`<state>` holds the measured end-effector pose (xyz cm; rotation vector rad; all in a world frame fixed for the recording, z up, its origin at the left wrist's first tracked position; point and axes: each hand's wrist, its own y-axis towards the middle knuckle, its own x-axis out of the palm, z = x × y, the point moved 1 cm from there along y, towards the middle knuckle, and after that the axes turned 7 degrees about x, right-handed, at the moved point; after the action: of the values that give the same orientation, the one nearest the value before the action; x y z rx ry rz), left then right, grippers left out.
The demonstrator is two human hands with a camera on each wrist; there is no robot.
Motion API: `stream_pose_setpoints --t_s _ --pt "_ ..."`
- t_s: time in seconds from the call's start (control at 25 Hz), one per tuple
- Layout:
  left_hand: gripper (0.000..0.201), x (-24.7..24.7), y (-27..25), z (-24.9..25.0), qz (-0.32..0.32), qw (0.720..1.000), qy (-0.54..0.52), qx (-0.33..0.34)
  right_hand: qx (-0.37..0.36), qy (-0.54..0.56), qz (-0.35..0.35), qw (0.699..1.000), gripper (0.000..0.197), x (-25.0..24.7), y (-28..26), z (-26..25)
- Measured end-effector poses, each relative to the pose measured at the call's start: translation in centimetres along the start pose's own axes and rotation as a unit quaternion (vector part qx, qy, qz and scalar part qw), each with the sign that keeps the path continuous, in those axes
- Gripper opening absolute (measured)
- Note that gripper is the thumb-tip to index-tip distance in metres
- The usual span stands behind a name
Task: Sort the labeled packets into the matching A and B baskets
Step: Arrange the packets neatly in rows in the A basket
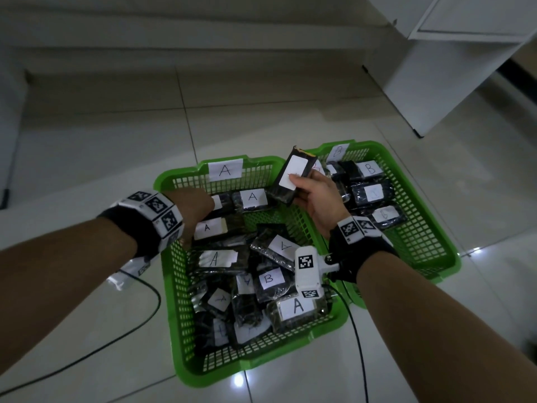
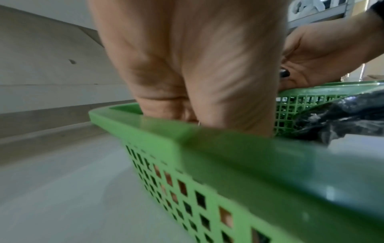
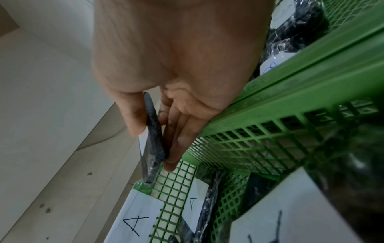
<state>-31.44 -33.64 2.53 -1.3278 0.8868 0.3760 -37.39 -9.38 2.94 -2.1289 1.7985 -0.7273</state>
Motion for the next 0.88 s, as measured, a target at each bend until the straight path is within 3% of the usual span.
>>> stream_pose_setpoints --t_s 0.08,0.16,0.32,0.44,0.52,0.6,0.64,0.72,0.8,0.88 --pt "0.043 -0.1 -0.2 0.2 0.011 1.0 -0.017 -0.007 -0.001 -0.001 0.002 1.0 0.029 0.0 0.0 0.1" --pt "0.055 -0.2 -0.4 -0.2 0.019 0.999 -0.034 0.008 0.002 0.005 0.003 1.0 0.029 0.0 0.1 0.2" --pt "0.055 -0.2 -0.7 -0.2 0.12 0.992 -0.027 0.033 0.001 0.002 0.007 1.0 0.032 -0.1 0.3 0.1" --pt "0.048 -0.2 -0.9 -0.3 0.102 0.994 -0.035 0.02 0.001 -0.028 0.016 0.999 0.036 -0.1 0.1 0.3" --pt "0.044 -1.0 -1.5 -0.6 0.187 0.973 -0.135 0.008 -0.001 -0.075 0.02 0.997 0.036 -0.1 0.1 0.0" --pt "0.043 -2.3 -2.8 0.0 0.29 0.902 -0.319 0.006 0.003 -0.133 0.006 0.991 0.029 0.3 -0.5 -0.7" --pt "0.041 -2.8 -3.3 0.6 0.321 0.842 -0.433 0.012 0.003 -0.166 -0.012 0.986 0.028 0.7 -1.1 -1.1" --pt "0.034 -3.6 -4.1 1.9 0.316 0.713 -0.624 0.045 0.006 -0.231 -0.057 0.971 0.029 1.9 -2.5 -1.8" --pt "0.028 -3.3 -4.4 2.7 0.328 0.642 -0.689 0.075 0.004 -0.266 -0.1 0.959 0.031 3.3 -4.0 -2.1" --pt "0.024 -2.4 -4.6 2.8 0.376 0.58 -0.72 0.059 -0.002 -0.261 -0.114 0.958 0.037 4.0 -4.7 -2.1"
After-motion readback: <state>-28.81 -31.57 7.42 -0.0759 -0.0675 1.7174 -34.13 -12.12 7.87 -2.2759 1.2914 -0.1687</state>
